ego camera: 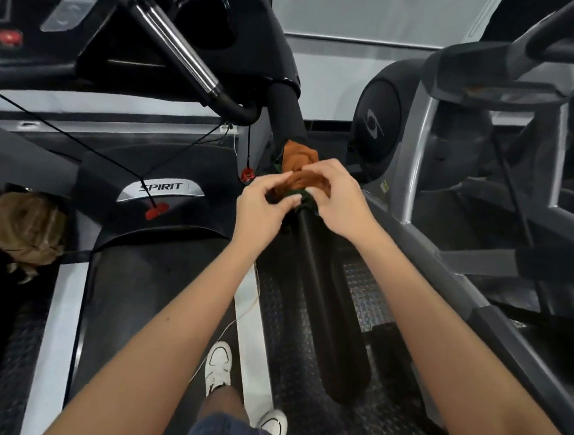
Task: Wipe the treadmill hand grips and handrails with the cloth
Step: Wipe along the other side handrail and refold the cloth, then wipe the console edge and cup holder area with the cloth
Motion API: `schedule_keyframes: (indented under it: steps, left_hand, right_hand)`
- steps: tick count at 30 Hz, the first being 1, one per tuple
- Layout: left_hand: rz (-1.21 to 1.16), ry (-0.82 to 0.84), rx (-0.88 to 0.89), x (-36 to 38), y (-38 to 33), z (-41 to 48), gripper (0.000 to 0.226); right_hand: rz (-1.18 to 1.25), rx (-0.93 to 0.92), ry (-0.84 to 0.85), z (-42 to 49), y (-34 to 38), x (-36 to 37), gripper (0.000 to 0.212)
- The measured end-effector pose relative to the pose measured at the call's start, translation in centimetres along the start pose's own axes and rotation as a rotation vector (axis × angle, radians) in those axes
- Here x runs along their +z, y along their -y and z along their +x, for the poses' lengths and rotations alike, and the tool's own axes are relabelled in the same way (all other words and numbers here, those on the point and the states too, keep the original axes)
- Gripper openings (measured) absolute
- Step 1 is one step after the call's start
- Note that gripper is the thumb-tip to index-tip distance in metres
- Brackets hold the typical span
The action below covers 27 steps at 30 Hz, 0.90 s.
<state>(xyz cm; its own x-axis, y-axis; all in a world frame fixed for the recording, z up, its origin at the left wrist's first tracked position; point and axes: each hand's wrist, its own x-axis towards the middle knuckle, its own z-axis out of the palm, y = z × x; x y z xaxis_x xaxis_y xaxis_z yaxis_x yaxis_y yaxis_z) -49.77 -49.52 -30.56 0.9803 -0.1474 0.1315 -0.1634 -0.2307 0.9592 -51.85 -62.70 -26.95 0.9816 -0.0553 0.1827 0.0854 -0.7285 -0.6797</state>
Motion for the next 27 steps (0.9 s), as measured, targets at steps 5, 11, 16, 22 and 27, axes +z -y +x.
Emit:
schedule_keyframes:
  steps: [5,11,16,22,27]
  left_hand:
    - [-0.104,0.268,-0.061,-1.3,0.8,-1.2,0.068]
    - [0.007,0.271,-0.047,-1.2,0.1,0.5,0.067]
    - [0.054,0.204,-0.037,-1.4,-0.2,7.4,0.060]
    - [0.105,0.107,-0.013,-1.3,-0.5,13.2,0.055]
    - [0.198,-0.009,0.021,-0.6,-1.2,15.0,0.042]
  right_hand:
    - [0.055,0.006,0.215,-1.6,-0.8,-1.3,0.051]
    - [0.116,0.044,0.259,-0.1,-1.6,-1.1,0.055]
    - [0.078,0.062,0.168,7.2,-1.9,0.1,0.048]
    - [0.094,0.090,0.098,13.5,-1.5,0.7,0.043]
    - [0.037,0.125,0.021,15.9,-0.2,1.1,0.035]
